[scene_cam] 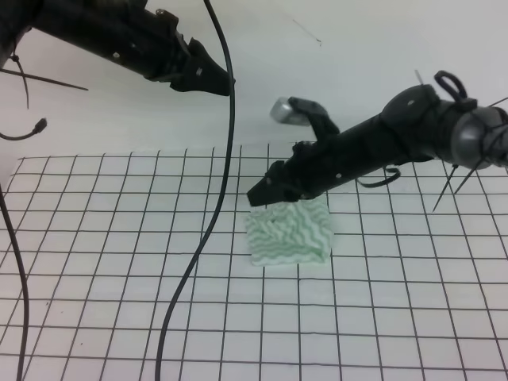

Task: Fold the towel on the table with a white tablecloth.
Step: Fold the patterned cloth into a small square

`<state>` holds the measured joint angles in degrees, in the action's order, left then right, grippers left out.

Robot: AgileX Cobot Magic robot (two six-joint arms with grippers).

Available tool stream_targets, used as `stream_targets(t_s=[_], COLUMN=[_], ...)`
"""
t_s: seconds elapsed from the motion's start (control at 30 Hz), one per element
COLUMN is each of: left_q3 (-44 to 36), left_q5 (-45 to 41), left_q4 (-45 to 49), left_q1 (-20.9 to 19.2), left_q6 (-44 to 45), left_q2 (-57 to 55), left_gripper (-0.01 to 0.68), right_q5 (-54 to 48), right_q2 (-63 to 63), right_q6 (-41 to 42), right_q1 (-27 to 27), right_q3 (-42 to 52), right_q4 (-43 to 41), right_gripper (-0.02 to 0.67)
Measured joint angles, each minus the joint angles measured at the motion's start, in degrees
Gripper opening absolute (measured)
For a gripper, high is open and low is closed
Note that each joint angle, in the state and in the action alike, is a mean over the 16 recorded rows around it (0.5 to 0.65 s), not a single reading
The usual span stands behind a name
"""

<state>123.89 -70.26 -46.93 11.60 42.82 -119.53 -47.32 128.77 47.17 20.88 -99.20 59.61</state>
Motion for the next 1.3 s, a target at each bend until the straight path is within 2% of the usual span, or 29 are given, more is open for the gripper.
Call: stream_targets(t_s=[0.17, 0.47, 0.7, 1.3], left_q3=[0.0, 0.0, 0.0, 0.0], left_q5=[0.0, 0.0, 0.0, -0.2], left_q4=[0.1, 0.3, 0.3, 0.3], left_q1=[-0.1, -0.1, -0.1, -0.1], left_q6=[-0.2, -0.4, -0.4, -0.2], left_q2=[-0.1, -0.2, -0.2, -0.2], left_gripper=[0.255, 0.255, 0.255, 0.255], right_q5=[-0.4, -1.6, -3.2, -7.2], right_q2=[-0.8, -1.2, -0.3, 0.2], right_q6=[-3.0, -9.4, -9.4, -4.1], right_q1=[-1.8, -3.5, -1.8, 2.9], right_q3=[-0.9, -1.4, -1.4, -2.7], right_q4=[-6.2, -17.5, -18.3, -14.6], right_gripper=[0.218, 0.092, 0.008, 0.013])
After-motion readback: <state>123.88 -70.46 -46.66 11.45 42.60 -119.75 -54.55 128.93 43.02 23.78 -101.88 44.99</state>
